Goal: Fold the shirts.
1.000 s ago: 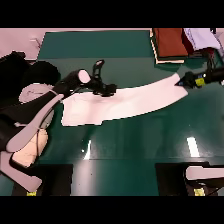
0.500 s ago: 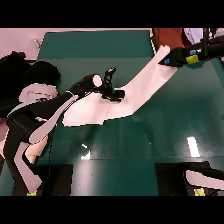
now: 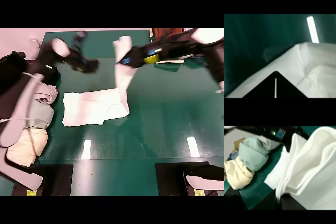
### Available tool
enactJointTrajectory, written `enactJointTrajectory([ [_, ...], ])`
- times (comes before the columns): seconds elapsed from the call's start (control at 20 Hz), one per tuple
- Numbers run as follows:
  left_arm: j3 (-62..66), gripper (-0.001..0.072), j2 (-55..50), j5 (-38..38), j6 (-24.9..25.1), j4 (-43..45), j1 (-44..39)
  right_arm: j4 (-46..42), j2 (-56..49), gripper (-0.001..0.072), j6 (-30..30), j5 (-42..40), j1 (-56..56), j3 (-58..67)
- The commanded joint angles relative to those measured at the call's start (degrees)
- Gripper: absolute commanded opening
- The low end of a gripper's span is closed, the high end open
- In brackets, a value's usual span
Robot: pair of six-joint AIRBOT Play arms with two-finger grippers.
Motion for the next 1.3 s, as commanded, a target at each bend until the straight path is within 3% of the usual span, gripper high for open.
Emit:
enactJointTrajectory([
  [0.0,3.96,0.0024,10.40,-4.02,1.38,6.80,9.60,6.95,-7.69,0.0013,-4.59,-12.96,12.33,0.98],
  [0.05,3.96,0.0024,13.14,-4.00,1.38,7.45,11.69,8.39,-11.21,0.0017,-6.58,-16.13,15.41,2.97],
  [0.1,3.96,0.0024,15.54,-4.09,1.38,7.91,13.66,9.31,-15.21,0.0143,-7.85,-17.77,18.23,6.34],
  [0.15,3.93,0.0024,17.31,-4.11,1.40,7.98,15.12,9.92,-18.56,0.0341,-7.85,-17.64,20.13,9.86],
  [0.2,3.93,0.0024,18.78,-4.15,1.40,7.98,16.33,8.74,-21.22,0.0373,-7.85,-16.48,21.35,13.38],
  [0.4,3.87,0.0024,20.15,-6.01,2.40,7.85,16.70,-3.17,-20.90,0.0368,-3.54,-7.54,17.88,14.10],
  [0.65,3.23,0.0024,19.89,-5.95,2.97,7.69,13.09,-13.03,-9.92,0.0369,1.97,-5.75,2.75,-8.76],
  [0.7,3.21,0.0024,19.87,-5.90,3.10,7.69,12.15,-13.25,-8.66,0.0412,2.16,-5.81,-0.66,-13.51],
  [0.75,3.21,0.0024,19.87,-5.51,3.82,7.67,11.26,-12.50,-8.07,0.0569,2.56,-5.64,-4.11,-17.92],
  [0.8,3.21,0.0024,19.87,-4.76,4.37,7.65,10.32,-10.95,-8.11,0.0584,2.80,-5.46,-7.04,-21.24],
  [1.05,3.21,0.0024,19.87,-3.26,4.37,5.73,8.85,0.87,-15.34,0.0580,1.68,-7.74,-9.33,-26.51],
  [1.25,3.21,0.0024,19.87,-3.65,4.37,5.68,8.85,7.28,-23.80,0.0575,0.70,-9.94,-3.17,-20.72],
])
